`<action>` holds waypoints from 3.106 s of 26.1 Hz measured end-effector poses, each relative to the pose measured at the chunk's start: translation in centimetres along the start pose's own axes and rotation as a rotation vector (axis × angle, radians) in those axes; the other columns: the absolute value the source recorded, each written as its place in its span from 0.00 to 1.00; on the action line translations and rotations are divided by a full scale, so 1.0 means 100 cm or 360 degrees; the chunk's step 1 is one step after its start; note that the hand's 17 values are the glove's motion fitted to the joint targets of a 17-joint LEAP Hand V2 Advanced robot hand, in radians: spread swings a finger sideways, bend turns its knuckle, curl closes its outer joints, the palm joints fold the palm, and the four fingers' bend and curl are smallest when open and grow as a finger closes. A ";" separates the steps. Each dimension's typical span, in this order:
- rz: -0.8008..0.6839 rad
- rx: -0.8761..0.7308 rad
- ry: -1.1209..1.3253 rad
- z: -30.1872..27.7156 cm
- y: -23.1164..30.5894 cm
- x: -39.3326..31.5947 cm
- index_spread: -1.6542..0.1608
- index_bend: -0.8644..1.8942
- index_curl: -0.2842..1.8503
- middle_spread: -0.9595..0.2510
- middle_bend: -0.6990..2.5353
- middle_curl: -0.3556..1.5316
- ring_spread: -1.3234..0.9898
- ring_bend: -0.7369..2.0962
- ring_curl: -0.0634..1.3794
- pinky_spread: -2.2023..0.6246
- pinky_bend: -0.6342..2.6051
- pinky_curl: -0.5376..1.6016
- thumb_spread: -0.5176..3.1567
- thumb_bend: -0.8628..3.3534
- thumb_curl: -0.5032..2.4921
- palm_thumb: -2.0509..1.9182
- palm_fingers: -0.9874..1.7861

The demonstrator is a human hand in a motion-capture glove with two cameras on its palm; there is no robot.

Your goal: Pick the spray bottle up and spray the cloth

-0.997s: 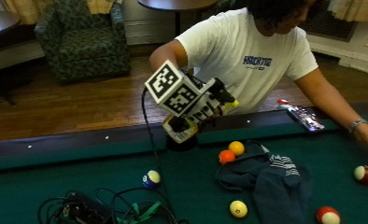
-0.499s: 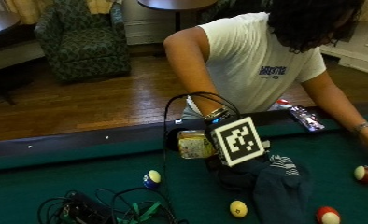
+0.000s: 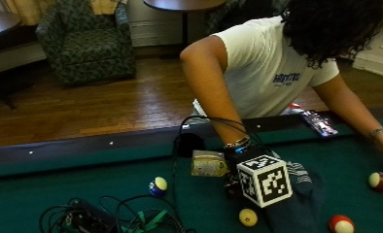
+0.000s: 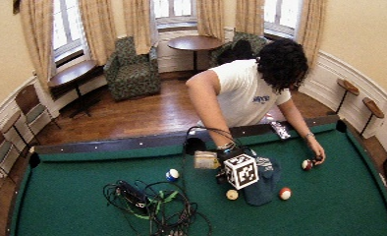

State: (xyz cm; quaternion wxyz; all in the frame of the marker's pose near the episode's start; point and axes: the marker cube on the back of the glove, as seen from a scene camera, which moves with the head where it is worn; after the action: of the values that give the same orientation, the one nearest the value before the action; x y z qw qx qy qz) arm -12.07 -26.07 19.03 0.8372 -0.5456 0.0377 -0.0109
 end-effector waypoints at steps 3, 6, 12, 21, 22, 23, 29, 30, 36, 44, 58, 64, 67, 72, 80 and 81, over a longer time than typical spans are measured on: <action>0.0005 -0.0015 0.0021 0.002 -0.003 -0.001 0.76 0.44 0.40 0.61 0.39 0.49 0.49 0.52 0.38 0.67 0.35 0.44 0.25 0.20 0.43 0.75 0.84; -0.0007 -0.0012 0.0024 0.002 -0.004 -0.002 0.76 0.43 0.40 0.61 0.39 0.49 0.49 0.52 0.38 0.67 0.35 0.44 0.26 0.20 0.43 0.75 0.84; -0.0181 0.0251 -0.0172 -0.023 0.014 -0.015 0.76 0.43 0.41 0.61 0.39 0.49 0.49 0.52 0.38 0.67 0.35 0.44 0.26 0.20 0.44 0.75 0.84; -0.0710 0.0839 -0.0679 -0.080 0.086 -0.055 0.76 0.42 0.42 0.61 0.39 0.49 0.49 0.51 0.38 0.67 0.36 0.44 0.26 0.20 0.44 0.75 0.84; -0.0774 0.0899 -0.0727 -0.084 0.095 -0.059 0.76 0.42 0.42 0.61 0.39 0.49 0.49 0.51 0.38 0.67 0.36 0.44 0.26 0.20 0.44 0.75 0.84; -0.0841 0.0955 -0.0777 -0.085 0.104 -0.062 0.76 0.42 0.42 0.61 0.39 0.49 0.49 0.51 0.38 0.67 0.36 0.44 0.26 0.20 0.44 0.75 0.84; -0.1219 0.1281 -0.1178 -0.070 0.143 -0.076 0.76 0.42 0.42 0.61 0.39 0.49 0.49 0.51 0.38 0.67 0.35 0.44 0.26 0.20 0.44 0.75 0.84; -0.1269 0.1310 -0.1233 -0.064 0.147 -0.079 0.76 0.42 0.42 0.61 0.39 0.49 0.49 0.51 0.38 0.67 0.35 0.44 0.26 0.20 0.44 0.75 0.84; -0.1466 0.1368 -0.1412 -0.042 0.151 -0.101 0.76 0.42 0.43 0.61 0.39 0.49 0.49 0.51 0.38 0.67 0.35 0.44 0.26 0.20 0.45 0.75 0.84; -0.1613 0.1351 -0.1491 -0.066 0.121 -0.165 0.76 0.41 0.43 0.61 0.39 0.49 0.49 0.51 0.38 0.67 0.35 0.44 0.26 0.20 0.45 0.75 0.84; -0.1637 0.1442 -0.1577 -0.077 0.003 -0.280 0.76 0.41 0.44 0.61 0.39 0.49 0.49 0.52 0.39 0.67 0.35 0.44 0.26 0.20 0.45 0.74 0.84; -0.1544 0.1551 -0.1520 -0.064 -0.049 -0.292 0.76 0.42 0.44 0.61 0.39 0.49 0.49 0.51 0.39 0.67 0.35 0.44 0.26 0.20 0.45 0.74 0.85; -0.1499 0.1582 -0.1576 -0.066 -0.062 -0.294 0.76 0.42 0.44 0.61 0.39 0.49 0.49 0.52 0.39 0.67 0.35 0.44 0.25 0.20 0.45 0.74 0.85; -0.1426 0.1610 -0.1607 -0.073 -0.071 -0.295 0.76 0.43 0.44 0.61 0.39 0.50 0.49 0.51 0.38 0.67 0.35 0.44 0.25 0.20 0.46 0.74 0.86; -0.1436 0.1506 -0.1617 -0.074 -0.075 -0.297 0.76 0.44 0.44 0.61 0.40 0.50 0.48 0.51 0.39 0.67 0.35 0.44 0.24 0.20 0.46 0.74 0.86; -0.1440 0.1479 -0.1620 -0.074 -0.075 -0.297 0.76 0.44 0.44 0.61 0.40 0.50 0.48 0.52 0.39 0.67 0.35 0.44 0.24 0.20 0.46 0.74 0.86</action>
State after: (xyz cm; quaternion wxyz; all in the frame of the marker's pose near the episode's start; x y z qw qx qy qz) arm -42.04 -34.09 24.45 0.8068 -0.0442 -0.5782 -0.1131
